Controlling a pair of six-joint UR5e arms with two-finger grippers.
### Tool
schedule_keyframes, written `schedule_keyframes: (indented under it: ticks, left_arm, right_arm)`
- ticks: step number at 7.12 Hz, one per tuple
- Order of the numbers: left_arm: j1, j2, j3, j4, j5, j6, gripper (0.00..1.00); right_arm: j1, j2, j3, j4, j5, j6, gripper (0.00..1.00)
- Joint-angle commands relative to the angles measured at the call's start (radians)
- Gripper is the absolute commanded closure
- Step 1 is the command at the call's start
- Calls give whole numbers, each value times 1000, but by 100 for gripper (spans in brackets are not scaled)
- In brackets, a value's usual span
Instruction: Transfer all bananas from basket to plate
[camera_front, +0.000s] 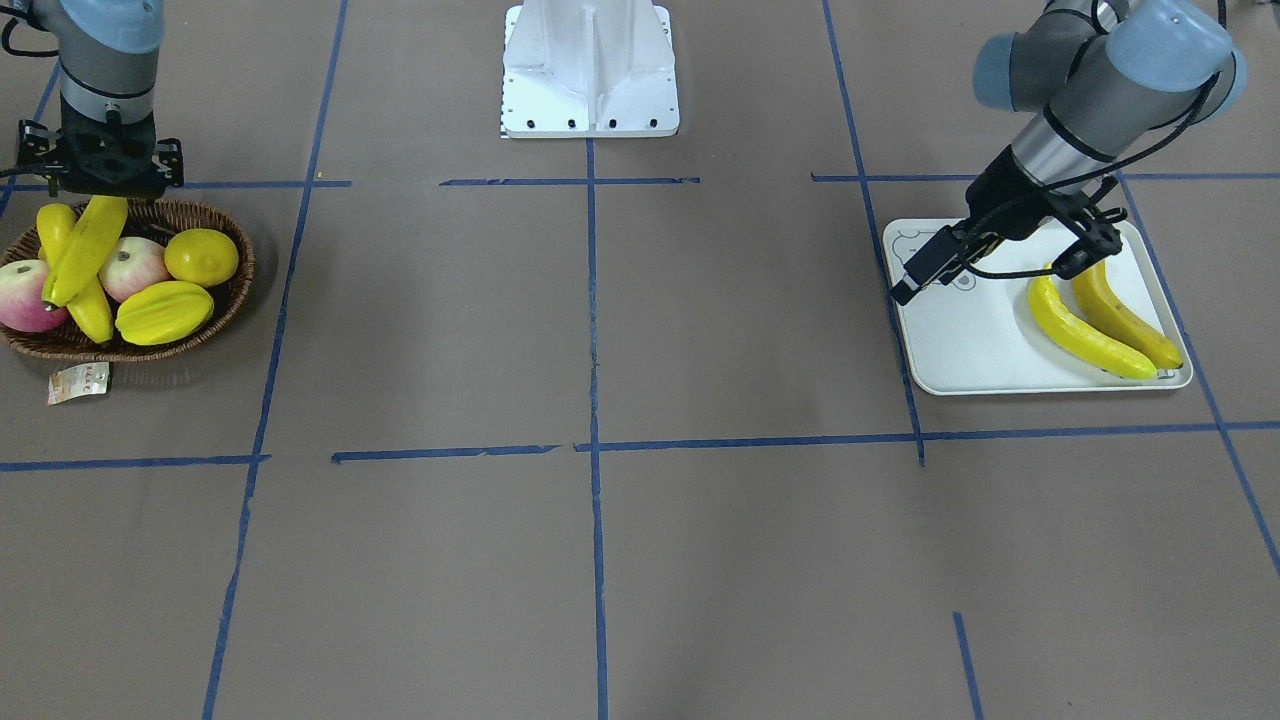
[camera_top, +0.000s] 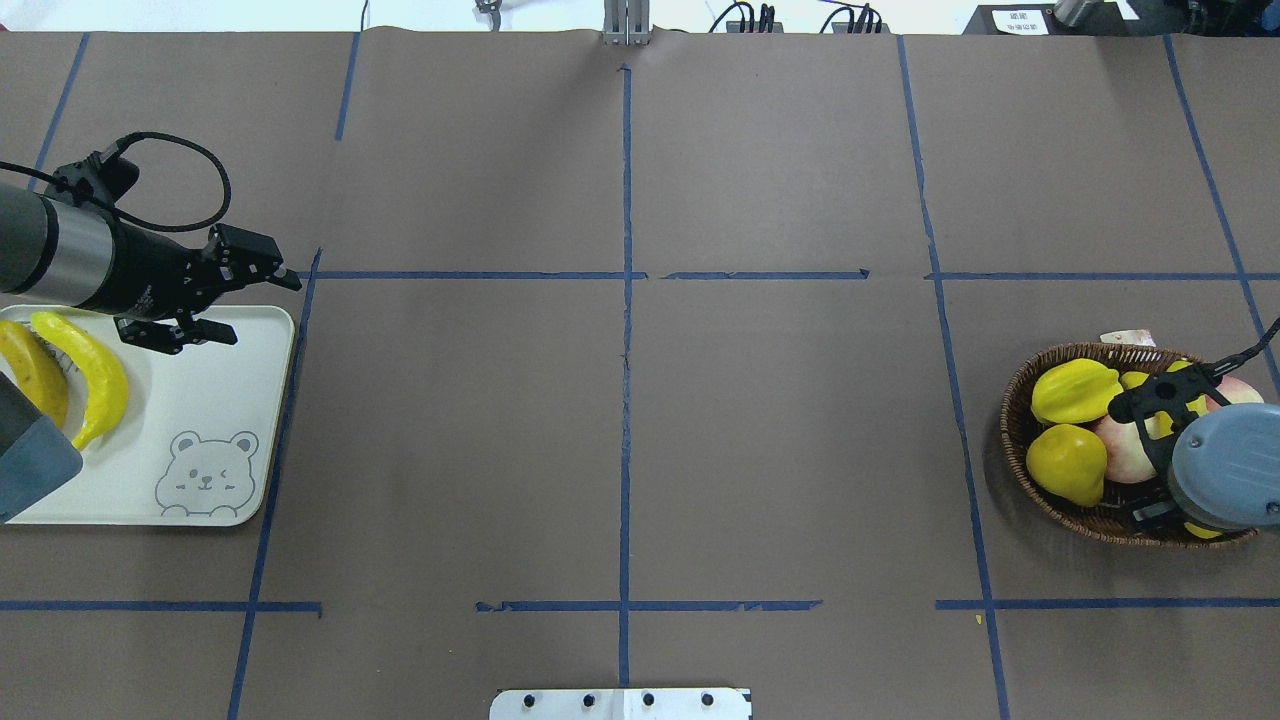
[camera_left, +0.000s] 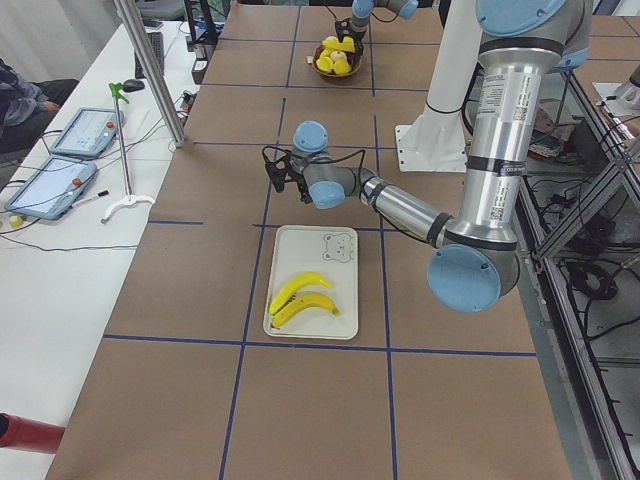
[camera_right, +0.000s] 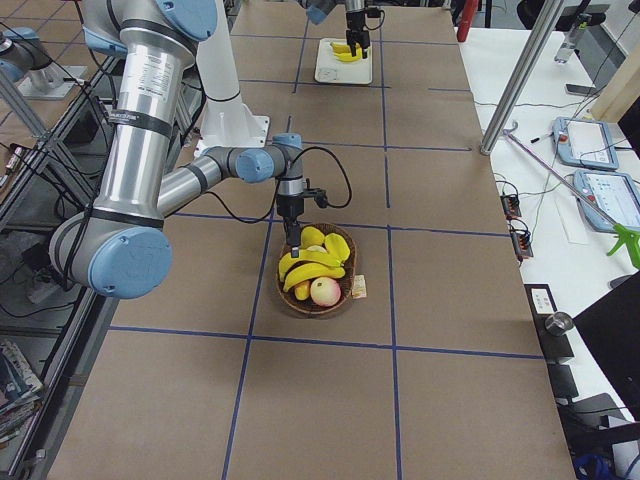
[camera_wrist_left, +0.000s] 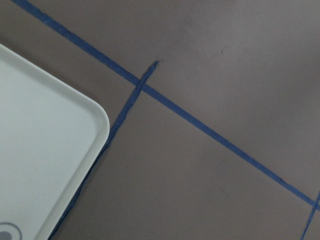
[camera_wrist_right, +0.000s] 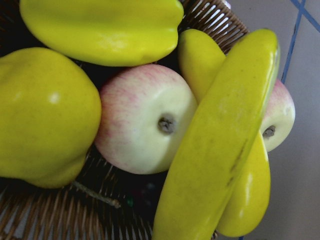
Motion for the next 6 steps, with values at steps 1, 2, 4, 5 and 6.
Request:
schedule_keyframes:
  ticks: [1,2,4,5,6]
  left_arm:
    - [5,2,0,0,3,0,0]
    - [6,2,0,0,3,-1,0]
    - [8,4,0,0,3,0,0]
    - [8,4,2,0,4,0,0]
    - [9,4,3,0,4,-1,0]
  right_arm:
    - [-22,10,-15,-41,-41,4,4]
    - [-22,29,-19,-41,-43,3,8]
    - [-19,72,-41,-47,-45,3,15]
    - [-7,69,-39,-47,-45,0,21]
    - [2,68,-39,-78,-60,-9,21]
